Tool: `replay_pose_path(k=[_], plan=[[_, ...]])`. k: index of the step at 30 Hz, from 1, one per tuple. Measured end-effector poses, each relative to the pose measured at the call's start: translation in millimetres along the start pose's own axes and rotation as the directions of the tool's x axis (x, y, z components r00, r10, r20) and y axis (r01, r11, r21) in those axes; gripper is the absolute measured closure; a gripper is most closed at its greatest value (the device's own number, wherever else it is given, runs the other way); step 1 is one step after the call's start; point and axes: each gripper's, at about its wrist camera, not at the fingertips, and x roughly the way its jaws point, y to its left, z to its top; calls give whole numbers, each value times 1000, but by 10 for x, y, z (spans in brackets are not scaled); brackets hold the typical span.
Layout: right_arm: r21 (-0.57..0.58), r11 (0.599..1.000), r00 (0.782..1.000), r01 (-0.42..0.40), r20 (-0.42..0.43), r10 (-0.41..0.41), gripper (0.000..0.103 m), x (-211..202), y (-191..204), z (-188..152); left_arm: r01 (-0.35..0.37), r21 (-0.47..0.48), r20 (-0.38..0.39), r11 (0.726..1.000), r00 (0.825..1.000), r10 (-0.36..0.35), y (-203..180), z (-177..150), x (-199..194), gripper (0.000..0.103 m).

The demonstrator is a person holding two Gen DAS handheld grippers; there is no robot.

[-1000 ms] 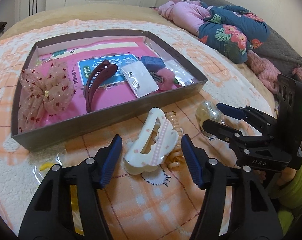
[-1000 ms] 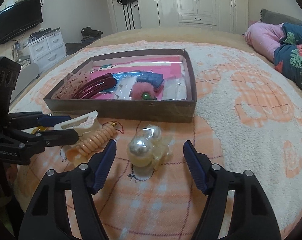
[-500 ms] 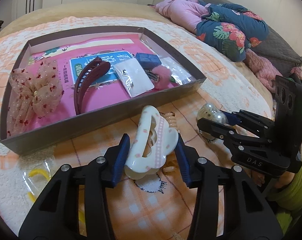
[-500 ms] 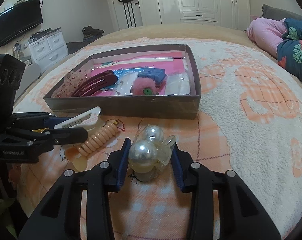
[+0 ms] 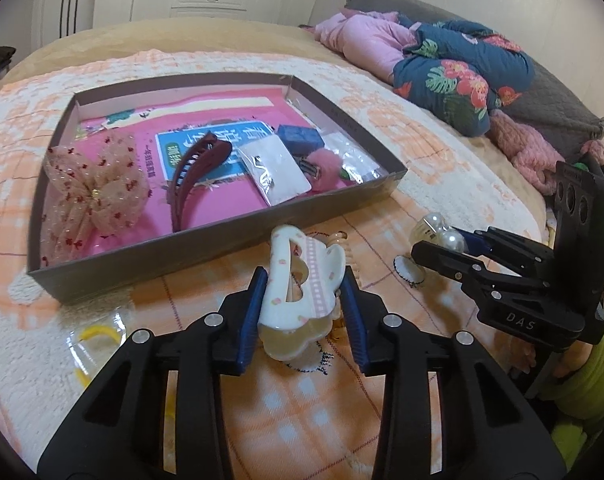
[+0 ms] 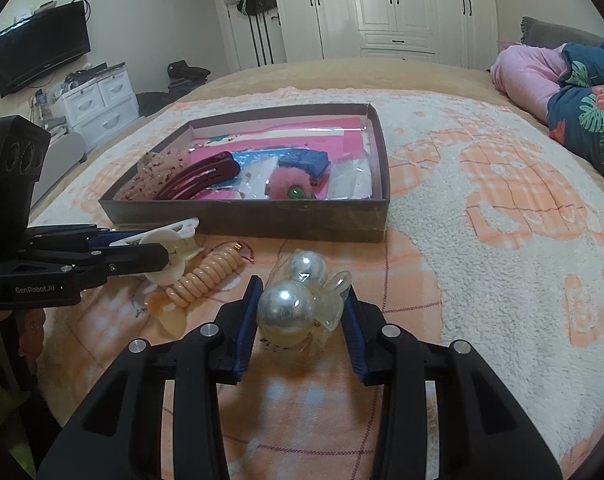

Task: Organize jewelry
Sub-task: 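Grasp the white claw clip with the left gripper while the right grasps the pearl clip, then carry the claw clip and pearl clip into the box and open both grippers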

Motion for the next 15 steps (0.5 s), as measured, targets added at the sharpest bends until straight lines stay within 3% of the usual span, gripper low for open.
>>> replay_pose_path(k=[15], plan=[[-54,998,999,-31,31,33,66,-124,243,131,9,-41,98,999,995,-5,89,5,-391,75]])
